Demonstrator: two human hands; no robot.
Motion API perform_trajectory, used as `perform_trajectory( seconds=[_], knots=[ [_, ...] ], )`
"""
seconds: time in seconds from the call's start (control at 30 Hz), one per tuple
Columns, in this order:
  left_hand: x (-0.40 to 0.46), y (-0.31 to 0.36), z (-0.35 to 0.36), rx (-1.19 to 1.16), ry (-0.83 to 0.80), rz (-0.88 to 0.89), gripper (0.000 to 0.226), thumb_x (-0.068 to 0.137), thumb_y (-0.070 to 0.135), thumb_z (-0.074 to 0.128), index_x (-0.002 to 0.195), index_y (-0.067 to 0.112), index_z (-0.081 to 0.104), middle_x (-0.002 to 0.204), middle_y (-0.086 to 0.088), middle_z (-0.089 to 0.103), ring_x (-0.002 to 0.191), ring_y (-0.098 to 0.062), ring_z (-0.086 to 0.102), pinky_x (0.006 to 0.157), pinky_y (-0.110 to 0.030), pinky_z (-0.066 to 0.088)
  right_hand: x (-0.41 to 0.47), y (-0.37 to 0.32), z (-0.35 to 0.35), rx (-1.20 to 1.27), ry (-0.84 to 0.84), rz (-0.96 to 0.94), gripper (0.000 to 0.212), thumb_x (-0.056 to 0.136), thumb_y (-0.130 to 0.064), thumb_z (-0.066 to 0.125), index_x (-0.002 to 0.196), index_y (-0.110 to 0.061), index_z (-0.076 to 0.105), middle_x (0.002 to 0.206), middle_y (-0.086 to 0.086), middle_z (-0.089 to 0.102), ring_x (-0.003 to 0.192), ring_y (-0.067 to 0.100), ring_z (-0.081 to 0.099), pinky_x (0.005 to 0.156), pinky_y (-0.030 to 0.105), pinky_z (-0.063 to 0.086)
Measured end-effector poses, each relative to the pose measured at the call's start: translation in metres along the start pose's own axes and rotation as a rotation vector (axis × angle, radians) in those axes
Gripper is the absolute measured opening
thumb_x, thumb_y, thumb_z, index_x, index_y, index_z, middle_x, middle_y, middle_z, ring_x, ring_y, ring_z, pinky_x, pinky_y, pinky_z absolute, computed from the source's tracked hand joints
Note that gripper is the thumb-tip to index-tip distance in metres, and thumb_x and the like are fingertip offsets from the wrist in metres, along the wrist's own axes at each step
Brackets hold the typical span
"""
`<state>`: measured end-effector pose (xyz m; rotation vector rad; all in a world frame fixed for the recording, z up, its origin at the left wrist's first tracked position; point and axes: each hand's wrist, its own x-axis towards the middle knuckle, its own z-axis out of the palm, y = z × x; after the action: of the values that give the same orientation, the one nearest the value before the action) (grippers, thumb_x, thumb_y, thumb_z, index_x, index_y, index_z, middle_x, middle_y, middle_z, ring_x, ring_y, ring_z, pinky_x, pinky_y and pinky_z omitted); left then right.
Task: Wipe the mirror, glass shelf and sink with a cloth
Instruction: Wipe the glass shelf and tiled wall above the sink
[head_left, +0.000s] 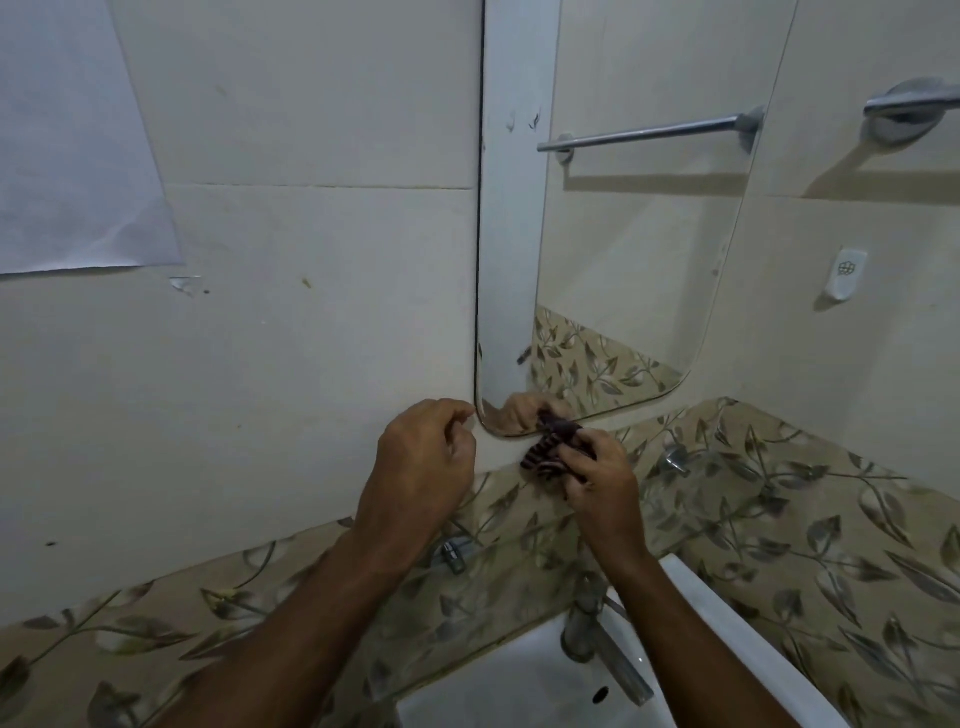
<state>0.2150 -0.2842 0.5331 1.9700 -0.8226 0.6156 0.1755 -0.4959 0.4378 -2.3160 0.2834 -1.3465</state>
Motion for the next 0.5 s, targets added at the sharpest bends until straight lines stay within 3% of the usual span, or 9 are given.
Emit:
perform_trajectory(
  seconds=[0.07, 0.23, 0.3, 0.37, 0.5],
  knots=[
    [-0.001, -0.003, 0.001, 0.001, -0.001, 0.018, 0.027, 0.09, 0.006, 0.058, 0.113, 0.009, 0.071, 0.104, -0.003, 0.072, 0.093, -0.011, 0.063, 0.088, -0.016, 0.047, 0.003, 0.008, -0.007, -0.02, 0.033, 0.108, 0.037, 0.072, 0.013, 0.07, 0.103, -0.007, 0.076, 0.107, 0.007, 0.062, 0.102, 0.025, 0.056, 0.089, 0.017, 0.039],
    [-0.005, -0.012, 0.008, 0.04, 0.017, 0.091, 0.024, 0.09, 0.008, 0.063, 0.113, 0.008, 0.07, 0.102, -0.003, 0.07, 0.092, -0.01, 0.059, 0.088, -0.013, 0.042, -0.01, -0.012, -0.015, 0.011, 0.177, 0.226, 0.035, 0.074, 0.006, 0.074, 0.105, -0.011, 0.075, 0.102, 0.001, 0.059, 0.094, 0.022, 0.058, 0.078, 0.027, 0.051],
    [-0.004, -0.012, 0.013, 0.073, 0.032, 0.126, 0.013, 0.089, 0.013, 0.068, 0.101, 0.009, 0.071, 0.091, -0.004, 0.069, 0.083, -0.013, 0.059, 0.08, -0.023, 0.049, -0.021, -0.045, -0.006, 0.076, 0.178, 0.191, 0.037, 0.075, 0.003, 0.075, 0.107, -0.016, 0.073, 0.106, 0.0, 0.06, 0.096, 0.018, 0.058, 0.08, 0.011, 0.047],
    [0.0, -0.012, 0.016, 0.164, 0.029, 0.154, 0.009, 0.09, 0.019, 0.068, 0.091, 0.01, 0.071, 0.083, -0.005, 0.069, 0.076, -0.019, 0.062, 0.071, -0.034, 0.052, -0.024, -0.075, 0.011, 0.148, 0.175, 0.125, 0.044, 0.077, 0.003, 0.074, 0.116, -0.019, 0.071, 0.108, 0.001, 0.06, 0.095, 0.013, 0.056, 0.08, 0.003, 0.044],
    [0.007, -0.009, 0.015, 0.221, 0.016, 0.145, 0.011, 0.092, 0.017, 0.065, 0.088, 0.012, 0.074, 0.08, -0.005, 0.073, 0.068, -0.02, 0.065, 0.065, -0.034, 0.055, -0.017, -0.094, 0.036, 0.258, 0.192, 0.121, 0.068, 0.081, 0.005, 0.071, 0.135, -0.033, 0.056, 0.113, 0.002, 0.053, 0.097, 0.015, 0.055, 0.084, 0.018, 0.054]
  ],
)
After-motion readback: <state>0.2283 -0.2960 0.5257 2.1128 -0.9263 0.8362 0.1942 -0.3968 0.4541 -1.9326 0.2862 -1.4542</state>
